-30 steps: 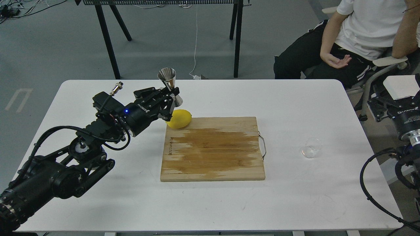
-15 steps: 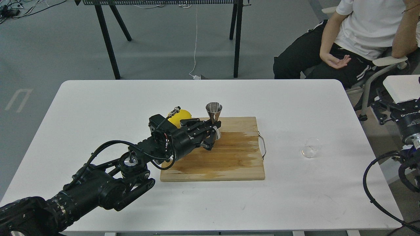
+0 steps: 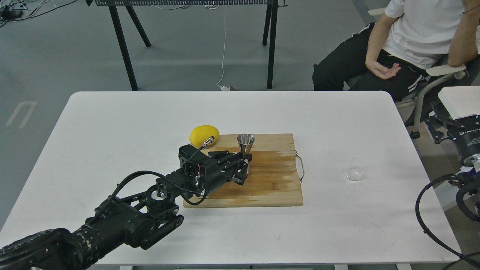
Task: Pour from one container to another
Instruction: 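Lower the jigger onto the wooden board and open the left gripper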
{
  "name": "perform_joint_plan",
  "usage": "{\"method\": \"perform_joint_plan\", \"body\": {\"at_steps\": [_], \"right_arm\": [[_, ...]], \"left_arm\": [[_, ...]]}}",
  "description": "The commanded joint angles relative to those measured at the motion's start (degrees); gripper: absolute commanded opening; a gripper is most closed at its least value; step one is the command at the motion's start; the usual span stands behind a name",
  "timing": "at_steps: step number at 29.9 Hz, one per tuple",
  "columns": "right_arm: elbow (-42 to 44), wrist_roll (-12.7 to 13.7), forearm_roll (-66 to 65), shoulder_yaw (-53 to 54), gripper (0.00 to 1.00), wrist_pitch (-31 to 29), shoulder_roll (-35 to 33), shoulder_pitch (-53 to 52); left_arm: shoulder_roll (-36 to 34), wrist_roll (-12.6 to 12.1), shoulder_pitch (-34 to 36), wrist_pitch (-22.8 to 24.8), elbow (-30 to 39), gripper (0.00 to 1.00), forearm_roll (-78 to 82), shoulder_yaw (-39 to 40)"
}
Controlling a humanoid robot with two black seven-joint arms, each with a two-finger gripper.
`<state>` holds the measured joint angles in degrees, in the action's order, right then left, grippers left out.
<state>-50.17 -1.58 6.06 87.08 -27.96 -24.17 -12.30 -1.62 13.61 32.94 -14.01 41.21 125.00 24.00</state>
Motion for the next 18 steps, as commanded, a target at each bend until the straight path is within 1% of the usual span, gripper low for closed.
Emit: {"method": "perform_joint_plan", "body": {"at_steps": [1,5,12,16,18], "right_arm": [[0.0,-0.2,0.0,0.3,1.00,0.0,0.0,0.4],[0.0,-0.3,0.0,0.3,1.00,0.0,0.0,0.4],[0.0,-0.3,0.0,0.4,1.00,0.0,0.0,0.4],[0.0,-0.3,0.0,0.4,1.00,0.0,0.0,0.4],[0.0,-0.3,0.0,0.4,1.00,0.0,0.0,0.4]], "left_arm": [[0.0,-0.1,0.1,0.0,-0.1,0.08,0.0,0.0],[0.1,-0.1,0.0,0.0,-0.1,0.12,0.0,0.0],[0.3,-0.1,-0.2,0.0,-0.1,0.14,0.0,-0.1],[0.4,-0.3,-0.2,0.0,0.0,0.22,0.0,0.0],[0.2,-0.3,-0.2,0.0,0.2,0.28,0.0,0.0]]}}
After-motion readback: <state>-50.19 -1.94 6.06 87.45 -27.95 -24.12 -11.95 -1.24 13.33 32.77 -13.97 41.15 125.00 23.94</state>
